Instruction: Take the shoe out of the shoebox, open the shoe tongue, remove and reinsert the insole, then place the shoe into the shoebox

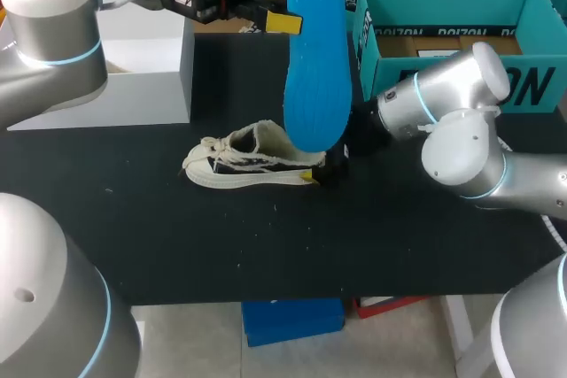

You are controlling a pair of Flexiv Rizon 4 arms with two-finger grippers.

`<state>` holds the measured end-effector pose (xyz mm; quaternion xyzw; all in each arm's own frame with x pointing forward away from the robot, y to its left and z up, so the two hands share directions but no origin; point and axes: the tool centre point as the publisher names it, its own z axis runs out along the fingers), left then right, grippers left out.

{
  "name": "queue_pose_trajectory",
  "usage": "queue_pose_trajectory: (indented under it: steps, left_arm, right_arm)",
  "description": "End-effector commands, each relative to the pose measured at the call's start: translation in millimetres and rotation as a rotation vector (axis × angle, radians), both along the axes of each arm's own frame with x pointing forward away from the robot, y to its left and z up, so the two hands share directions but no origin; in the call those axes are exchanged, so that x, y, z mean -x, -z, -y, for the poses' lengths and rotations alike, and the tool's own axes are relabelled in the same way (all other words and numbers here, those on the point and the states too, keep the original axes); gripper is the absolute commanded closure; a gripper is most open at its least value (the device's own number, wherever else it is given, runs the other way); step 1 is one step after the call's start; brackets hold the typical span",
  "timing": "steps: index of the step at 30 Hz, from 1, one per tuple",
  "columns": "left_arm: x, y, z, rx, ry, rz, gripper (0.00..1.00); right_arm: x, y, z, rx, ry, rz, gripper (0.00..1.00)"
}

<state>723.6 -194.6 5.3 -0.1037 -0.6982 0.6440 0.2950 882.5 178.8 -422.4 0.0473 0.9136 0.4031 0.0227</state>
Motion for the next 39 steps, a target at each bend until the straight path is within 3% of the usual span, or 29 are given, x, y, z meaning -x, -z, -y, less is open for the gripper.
queue_pose_trajectory:
  steps: [1,8,16,24,39]
  left_arm:
    - [1.5,1.1,0.4,0.001,-0.004,0.001,1.0]
    - [1.5,1.1,0.4,0.001,-0.004,0.001,1.0]
    - [1.5,1.1,0.4,0.001,-0.004,0.001,1.0]
    - [1.5,1.1,0.4,0.001,-0.004,0.001,1.0]
    - [1.5,1.1,0.4,0.001,-0.004,0.001,1.0]
  right_arm:
    - [-3.8,-24.4,9.9,0.172,-0.014,-0.038,0.0]
    - [-9.3,-44.1,5.6,0.412,-0.087,-0.096,0.0]
    - [-14.5,-62.0,-2.9,0.645,-0.087,-0.091,0.0]
    - [-10.9,-71.0,-11.1,0.747,-0.06,-0.074,0.0]
    - [-6.5,-70.5,-19.3,0.775,-0.066,-0.074,0.0]
